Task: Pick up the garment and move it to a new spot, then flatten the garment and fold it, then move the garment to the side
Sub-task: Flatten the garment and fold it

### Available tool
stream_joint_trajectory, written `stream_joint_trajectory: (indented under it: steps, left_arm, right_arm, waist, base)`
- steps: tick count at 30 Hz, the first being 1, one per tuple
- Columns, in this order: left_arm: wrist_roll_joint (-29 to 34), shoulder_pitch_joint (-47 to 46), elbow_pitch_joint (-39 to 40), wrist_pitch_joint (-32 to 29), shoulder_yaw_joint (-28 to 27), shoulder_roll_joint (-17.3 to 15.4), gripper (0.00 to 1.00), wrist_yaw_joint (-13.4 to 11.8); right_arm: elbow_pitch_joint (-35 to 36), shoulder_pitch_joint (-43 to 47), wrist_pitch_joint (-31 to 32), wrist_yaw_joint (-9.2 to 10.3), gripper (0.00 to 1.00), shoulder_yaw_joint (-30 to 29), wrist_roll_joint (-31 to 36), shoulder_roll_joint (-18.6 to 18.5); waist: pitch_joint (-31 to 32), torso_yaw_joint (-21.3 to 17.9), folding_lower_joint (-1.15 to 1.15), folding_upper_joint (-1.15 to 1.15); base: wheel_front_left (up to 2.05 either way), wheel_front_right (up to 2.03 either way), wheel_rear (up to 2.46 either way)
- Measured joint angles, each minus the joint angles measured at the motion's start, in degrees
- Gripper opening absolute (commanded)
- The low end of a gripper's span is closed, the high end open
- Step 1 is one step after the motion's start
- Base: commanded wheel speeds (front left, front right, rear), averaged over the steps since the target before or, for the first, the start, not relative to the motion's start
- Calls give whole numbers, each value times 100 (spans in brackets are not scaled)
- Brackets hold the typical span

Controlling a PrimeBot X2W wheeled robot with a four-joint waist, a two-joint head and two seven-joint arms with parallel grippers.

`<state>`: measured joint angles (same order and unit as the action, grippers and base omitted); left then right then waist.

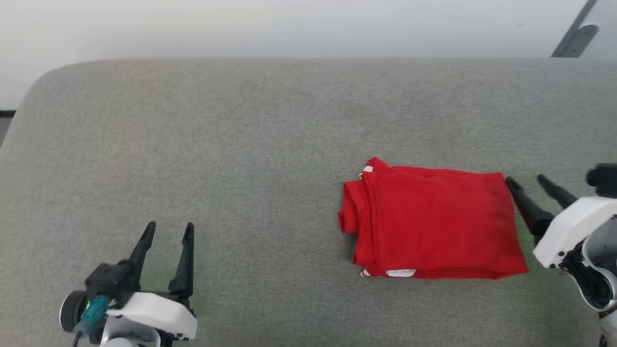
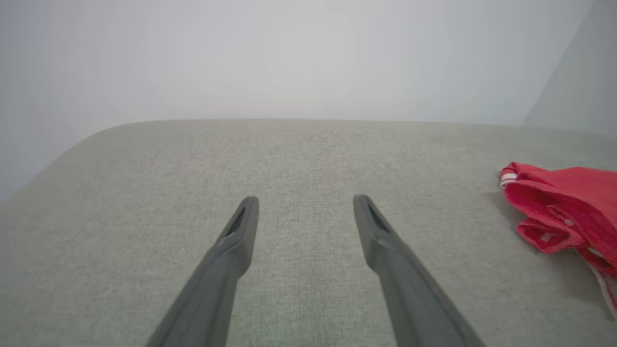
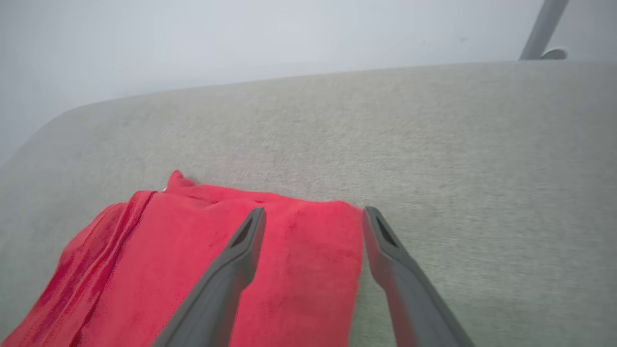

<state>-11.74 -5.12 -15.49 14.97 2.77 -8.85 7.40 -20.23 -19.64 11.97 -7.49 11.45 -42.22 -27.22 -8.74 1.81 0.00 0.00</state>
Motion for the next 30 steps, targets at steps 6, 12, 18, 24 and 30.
stream_joint_trajectory:
  steps: [6, 12, 18, 24, 30]
  left_arm:
    - [-355, 229, -47, 0, -234, 98, 100, 0]
    - [-283, 507, 121, 0, -316, 85, 100, 0]
    - [-188, 814, 526, 0, -310, 74, 100, 0]
    - [-97, 1141, 802, 0, -434, 90, 100, 0]
    - [-29, 1483, 1124, 0, -610, 187, 100, 0]
  right_arm:
    - [-391, 25, -1415, 0, 100, 111, 238, 1]
    - [-405, 338, -2426, 0, 100, 368, 468, -19]
    - [-70, 793, -2640, 0, 100, 203, 657, -34]
    - [359, 1315, -2670, 0, 100, -231, 916, -31]
    - [868, 1811, -2571, 0, 100, -688, 1062, 27]
  waist:
    - [241, -238, 0, 0]
    - [562, -387, 0, 0]
    - [795, -378, 0, 0]
    - [871, -300, 0, 0]
    - [894, -257, 0, 0]
  base:
    - [0, 0, 0]
    - [0, 0, 0]
    - [0, 0, 0]
    - [0, 0, 0]
    - [0, 0, 0]
